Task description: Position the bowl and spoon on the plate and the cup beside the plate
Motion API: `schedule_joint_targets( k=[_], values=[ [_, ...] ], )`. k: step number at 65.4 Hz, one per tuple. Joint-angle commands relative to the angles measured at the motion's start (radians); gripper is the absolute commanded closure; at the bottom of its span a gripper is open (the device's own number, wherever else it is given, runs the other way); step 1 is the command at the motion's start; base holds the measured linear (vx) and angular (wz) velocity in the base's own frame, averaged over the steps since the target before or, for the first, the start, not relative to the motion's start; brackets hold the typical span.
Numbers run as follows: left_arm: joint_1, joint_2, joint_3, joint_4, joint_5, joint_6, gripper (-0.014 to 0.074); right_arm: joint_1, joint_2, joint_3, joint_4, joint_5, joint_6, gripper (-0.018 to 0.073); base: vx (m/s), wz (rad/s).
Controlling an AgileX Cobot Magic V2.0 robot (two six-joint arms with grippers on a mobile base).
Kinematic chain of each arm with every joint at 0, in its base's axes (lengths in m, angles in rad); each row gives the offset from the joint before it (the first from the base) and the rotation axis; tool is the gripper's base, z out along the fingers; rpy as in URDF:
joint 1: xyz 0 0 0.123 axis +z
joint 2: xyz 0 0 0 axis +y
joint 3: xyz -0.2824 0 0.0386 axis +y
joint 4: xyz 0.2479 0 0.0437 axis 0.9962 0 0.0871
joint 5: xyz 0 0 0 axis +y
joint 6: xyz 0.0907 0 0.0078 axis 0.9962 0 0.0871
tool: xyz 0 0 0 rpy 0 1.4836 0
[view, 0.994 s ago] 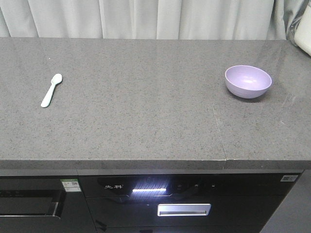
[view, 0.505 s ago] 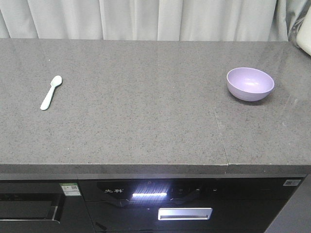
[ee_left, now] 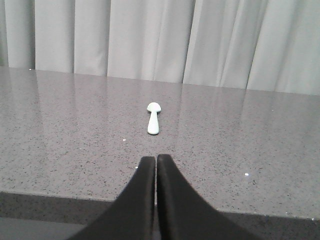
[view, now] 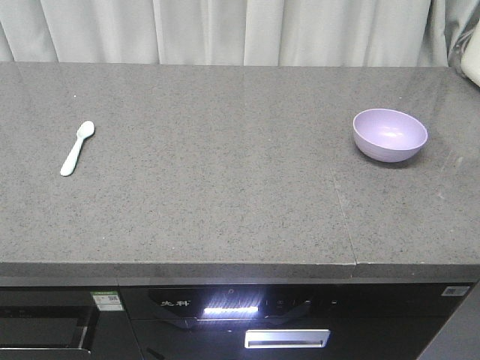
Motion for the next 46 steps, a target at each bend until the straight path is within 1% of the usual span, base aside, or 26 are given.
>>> schedule_joint_targets(
  k=[1,46],
  values=[
    [-0.001,0.005,0.028,0.000,-0.071,-0.008,0.0602,-0.001,-0.011,0.016,-0.006,-0.077,-0.009,0.0565,0.03,0.00],
    [-0.001,0.005,0.028,0.000,-0.071,-0.008,0.0602,-0.001,-0.011,0.016,-0.006,-0.077,-0.009,0.0565,0.03,0.00]
  ],
)
